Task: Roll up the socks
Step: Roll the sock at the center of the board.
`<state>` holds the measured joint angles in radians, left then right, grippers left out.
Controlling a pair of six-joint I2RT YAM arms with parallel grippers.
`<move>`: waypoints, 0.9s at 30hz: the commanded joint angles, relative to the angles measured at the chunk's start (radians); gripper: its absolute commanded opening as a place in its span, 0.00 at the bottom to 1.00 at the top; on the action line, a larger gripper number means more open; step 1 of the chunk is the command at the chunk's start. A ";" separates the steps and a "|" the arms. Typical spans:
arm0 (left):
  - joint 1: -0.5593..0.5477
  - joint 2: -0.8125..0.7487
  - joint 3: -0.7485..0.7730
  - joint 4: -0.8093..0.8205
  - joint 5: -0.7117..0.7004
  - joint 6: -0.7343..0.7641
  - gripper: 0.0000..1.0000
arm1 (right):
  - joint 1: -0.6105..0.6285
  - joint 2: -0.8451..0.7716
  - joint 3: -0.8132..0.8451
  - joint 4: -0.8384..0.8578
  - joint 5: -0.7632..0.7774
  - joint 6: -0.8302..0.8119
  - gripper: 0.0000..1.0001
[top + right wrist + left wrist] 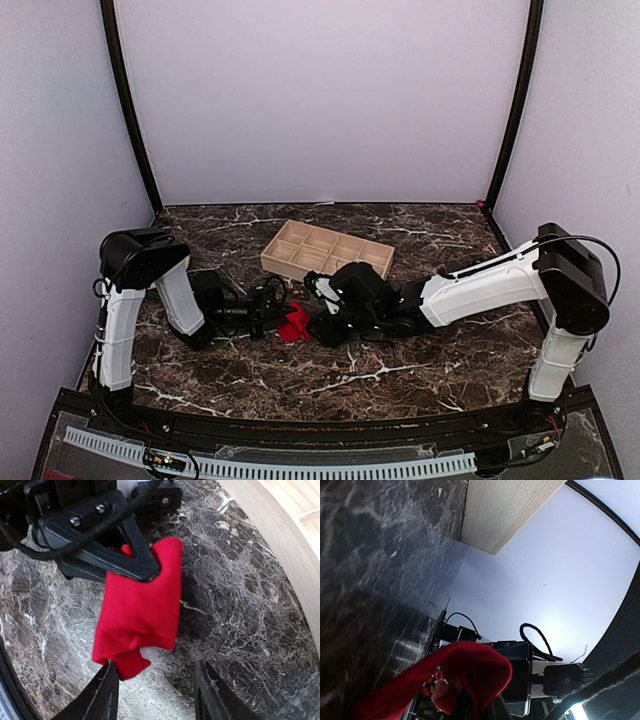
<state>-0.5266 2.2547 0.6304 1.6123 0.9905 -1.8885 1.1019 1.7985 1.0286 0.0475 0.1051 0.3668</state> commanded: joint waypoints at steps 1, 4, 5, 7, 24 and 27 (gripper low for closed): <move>0.004 0.116 0.004 -0.242 -0.027 0.003 0.04 | -0.017 -0.010 0.023 0.071 -0.024 0.045 0.49; 0.004 0.118 0.020 -0.258 -0.021 0.009 0.04 | -0.032 -0.002 0.018 0.098 -0.045 0.074 0.49; 0.004 0.118 0.025 -0.260 -0.020 0.010 0.04 | -0.039 0.001 0.014 0.110 -0.053 0.085 0.50; 0.005 0.121 0.033 -0.262 -0.020 0.007 0.04 | -0.049 0.005 0.009 0.134 -0.069 0.110 0.50; 0.005 0.151 0.069 -0.288 -0.022 0.016 0.04 | -0.099 0.045 -0.027 0.275 -0.132 0.224 0.52; 0.005 0.154 0.073 -0.290 -0.022 0.014 0.04 | -0.103 0.051 -0.026 0.278 -0.139 0.228 0.52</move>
<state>-0.5255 2.2986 0.7284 1.5993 1.0065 -1.8896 1.0100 1.8336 1.0149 0.2649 -0.0128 0.5697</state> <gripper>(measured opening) 0.090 0.517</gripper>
